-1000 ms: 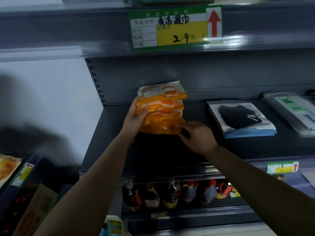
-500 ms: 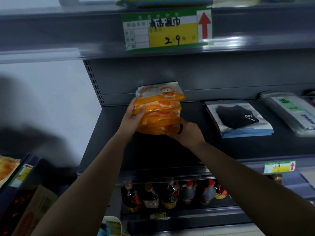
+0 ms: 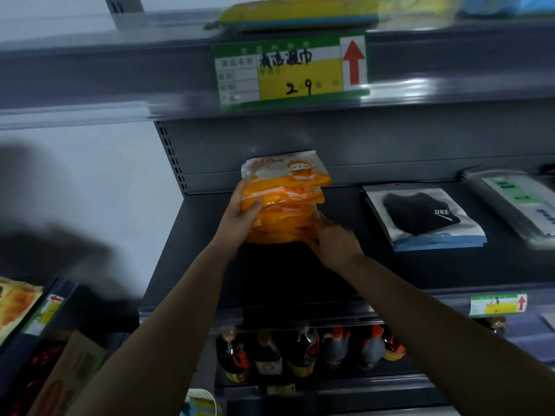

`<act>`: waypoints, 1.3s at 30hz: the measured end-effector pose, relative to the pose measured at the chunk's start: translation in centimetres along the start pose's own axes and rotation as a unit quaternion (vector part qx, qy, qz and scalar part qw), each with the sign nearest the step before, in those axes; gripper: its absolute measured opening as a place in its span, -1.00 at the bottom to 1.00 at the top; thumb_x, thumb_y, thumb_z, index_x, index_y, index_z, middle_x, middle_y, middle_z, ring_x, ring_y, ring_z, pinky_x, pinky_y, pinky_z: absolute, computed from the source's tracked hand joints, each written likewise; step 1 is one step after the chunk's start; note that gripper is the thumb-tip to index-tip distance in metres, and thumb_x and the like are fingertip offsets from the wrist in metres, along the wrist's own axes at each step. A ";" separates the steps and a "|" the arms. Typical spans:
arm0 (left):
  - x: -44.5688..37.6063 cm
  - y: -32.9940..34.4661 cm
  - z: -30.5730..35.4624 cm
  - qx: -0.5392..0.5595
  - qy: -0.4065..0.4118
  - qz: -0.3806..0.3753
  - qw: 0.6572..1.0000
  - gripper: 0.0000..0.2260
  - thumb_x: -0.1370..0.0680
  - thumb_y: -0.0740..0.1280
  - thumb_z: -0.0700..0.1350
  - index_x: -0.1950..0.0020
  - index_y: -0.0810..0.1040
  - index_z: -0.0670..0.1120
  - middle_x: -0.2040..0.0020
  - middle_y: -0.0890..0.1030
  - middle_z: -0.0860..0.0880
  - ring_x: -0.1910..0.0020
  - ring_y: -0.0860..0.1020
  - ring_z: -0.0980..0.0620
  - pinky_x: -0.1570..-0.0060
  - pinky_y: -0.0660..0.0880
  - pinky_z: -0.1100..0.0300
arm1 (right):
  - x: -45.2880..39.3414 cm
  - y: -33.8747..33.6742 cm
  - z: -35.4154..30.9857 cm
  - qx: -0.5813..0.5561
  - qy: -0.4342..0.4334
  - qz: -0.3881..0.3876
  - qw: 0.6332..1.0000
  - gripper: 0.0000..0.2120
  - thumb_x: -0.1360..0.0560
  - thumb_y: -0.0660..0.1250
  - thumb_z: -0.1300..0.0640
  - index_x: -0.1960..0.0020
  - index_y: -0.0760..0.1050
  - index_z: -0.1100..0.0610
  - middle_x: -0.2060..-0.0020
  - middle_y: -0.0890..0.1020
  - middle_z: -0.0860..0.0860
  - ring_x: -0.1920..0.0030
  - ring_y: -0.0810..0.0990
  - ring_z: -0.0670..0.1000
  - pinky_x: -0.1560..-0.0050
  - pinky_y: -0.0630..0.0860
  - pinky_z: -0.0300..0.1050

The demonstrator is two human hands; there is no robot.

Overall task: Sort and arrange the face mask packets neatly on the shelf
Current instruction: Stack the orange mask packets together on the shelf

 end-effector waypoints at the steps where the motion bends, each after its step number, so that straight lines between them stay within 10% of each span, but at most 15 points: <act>1: 0.1 0.0 0.0 0.004 0.003 0.002 1.000 -0.50 -0.61 0.21 -0.08 -0.51 0.12 0.12 -0.15 0.38 0.16 -0.18 0.43 0.07 -0.12 0.46 0.14 | 0.1 -0.1 0.0 0.015 0.000 0.013 1.000 -0.38 -0.58 0.11 -0.13 -0.52 0.05 0.14 -0.43 0.34 0.13 -0.31 0.45 0.16 -0.24 0.40 0.05; 5: 0.2 0.0 -0.2 -0.002 0.009 0.006 1.000 -0.50 -0.61 0.20 -0.09 -0.51 0.11 0.10 -0.14 0.39 0.17 -0.11 0.45 0.13 0.06 0.47 0.33 | 2.3 -1.0 -1.9 0.092 -0.229 0.237 0.940 -0.73 -0.41 0.36 0.03 -0.04 0.62 0.12 0.02 0.69 0.06 0.09 0.69 0.08 0.09 0.58 -0.09; 9: -0.1 -0.1 0.0 0.031 -0.006 0.025 0.999 -0.56 -0.62 0.17 -0.04 -0.49 0.19 0.12 -0.17 0.41 0.14 -0.03 0.48 0.17 0.02 0.48 0.27 | 2.1 0.2 -4.0 0.246 -0.375 0.163 0.879 -0.39 -0.06 0.60 -0.01 -0.10 0.64 0.05 -0.12 0.65 -0.01 -0.16 0.61 -0.01 -0.11 0.56 -0.05; 15: -0.7 -1.2 -1.2 0.080 -0.054 0.049 0.994 -0.52 -0.58 0.21 0.08 -0.49 0.19 0.13 -0.40 0.35 -0.02 -0.29 0.44 -0.07 -0.30 0.41 -0.09 | -0.8 2.9 -3.6 0.250 -0.346 0.035 0.904 -0.60 -0.34 0.49 0.18 -0.17 0.59 0.20 -0.15 0.63 0.08 -0.17 0.61 0.10 -0.11 0.56 -0.03; 23: -0.7 -0.5 -1.4 0.078 -0.055 0.025 0.995 -0.56 -0.58 0.20 0.11 -0.46 0.27 0.11 -0.34 0.45 -0.02 -0.24 0.50 -0.04 -0.29 0.43 -0.08 | -0.5 2.0 -3.9 0.213 -0.293 -0.032 0.931 -0.56 -0.62 0.09 0.20 -0.49 0.18 0.20 -0.48 0.25 0.11 -0.48 0.21 0.13 -0.49 0.14 0.03; 28: -0.8 -1.1 -2.0 0.077 -0.057 0.025 0.995 -0.47 -0.54 0.24 0.18 -0.49 0.21 0.12 -0.39 0.41 -0.02 -0.28 0.47 -0.04 -0.29 0.42 -0.05 | 2.3 -2.8 -4.0 0.104 -0.389 0.179 0.898 -0.80 -0.39 0.28 0.18 0.11 0.66 0.10 0.13 0.70 -0.01 0.14 0.67 -0.02 0.19 0.60 -0.18; 33: -1.2 -1.0 -0.7 0.086 -0.032 0.054 0.994 -0.53 -0.60 0.19 0.04 -0.50 0.19 0.09 -0.32 0.37 0.05 -0.19 0.46 0.03 0.01 0.48 0.21 | 0.5 -6.7 -2.9 0.029 -0.213 0.275 0.937 -0.54 -0.43 0.10 0.03 -0.26 0.50 0.12 -0.16 0.58 0.08 -0.20 0.49 0.08 -0.17 0.47 0.01; 39: -2.0 0.7 0.6 0.067 -0.022 0.081 0.994 -0.75 -0.61 0.13 0.10 -0.29 0.35 0.20 -0.13 0.49 0.05 -0.03 0.53 0.07 -0.05 0.51 0.10 | -3.1 -6.9 -3.4 0.068 -0.090 0.020 0.993 -0.46 -0.60 -0.04 -0.17 -0.53 -0.02 -0.07 -0.54 -0.01 -0.05 -0.54 -0.11 0.04 -0.49 -0.17 0.16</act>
Point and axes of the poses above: each hand's wrist, its own x-axis away from the middle knuckle, its own y-axis out of the palm, z = x × y, the point moved 2 cm from there along -x, towards the middle knuckle
